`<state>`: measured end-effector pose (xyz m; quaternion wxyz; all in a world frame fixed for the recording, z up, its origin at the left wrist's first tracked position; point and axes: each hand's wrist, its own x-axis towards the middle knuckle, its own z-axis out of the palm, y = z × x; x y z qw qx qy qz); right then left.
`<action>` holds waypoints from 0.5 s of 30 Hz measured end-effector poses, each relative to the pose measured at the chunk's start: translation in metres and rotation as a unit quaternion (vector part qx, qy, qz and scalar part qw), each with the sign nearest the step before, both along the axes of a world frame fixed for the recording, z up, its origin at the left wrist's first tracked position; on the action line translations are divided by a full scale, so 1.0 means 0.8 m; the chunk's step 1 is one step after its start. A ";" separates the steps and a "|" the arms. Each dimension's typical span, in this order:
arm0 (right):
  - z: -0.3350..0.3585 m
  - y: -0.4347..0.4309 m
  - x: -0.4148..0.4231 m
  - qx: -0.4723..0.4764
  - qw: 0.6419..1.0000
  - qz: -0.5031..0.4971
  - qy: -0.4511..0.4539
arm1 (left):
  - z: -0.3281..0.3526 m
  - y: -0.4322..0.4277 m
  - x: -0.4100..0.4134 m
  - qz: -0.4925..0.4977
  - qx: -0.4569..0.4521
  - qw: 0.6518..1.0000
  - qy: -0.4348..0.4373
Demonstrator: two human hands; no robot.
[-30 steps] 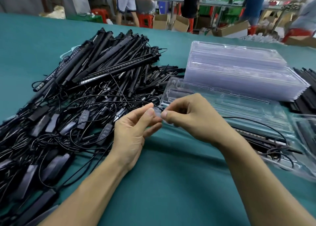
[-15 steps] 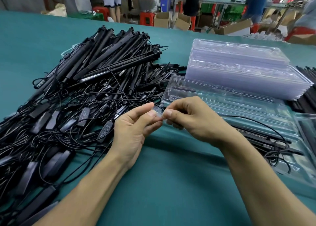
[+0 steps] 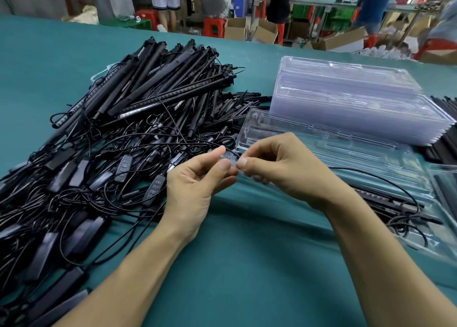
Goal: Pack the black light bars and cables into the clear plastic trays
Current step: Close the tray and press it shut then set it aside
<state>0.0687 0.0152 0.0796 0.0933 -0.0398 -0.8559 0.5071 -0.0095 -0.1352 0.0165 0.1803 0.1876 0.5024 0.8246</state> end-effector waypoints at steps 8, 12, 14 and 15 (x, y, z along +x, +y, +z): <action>-0.002 -0.004 -0.005 0.032 0.999 -0.008 0.016 | 0.000 0.000 0.000 -0.009 -0.009 1.000 0.008; -0.006 -0.004 -0.007 0.018 1.000 -0.008 0.016 | 0.000 0.001 -0.001 -0.008 -0.002 1.000 0.002; -0.006 -0.003 -0.008 0.018 1.000 -0.009 0.016 | 0.000 0.002 0.000 -0.005 0.000 1.000 0.002; -0.007 -0.003 -0.008 0.019 1.000 -0.010 0.018 | -0.001 0.002 0.000 -0.002 -0.001 1.000 0.001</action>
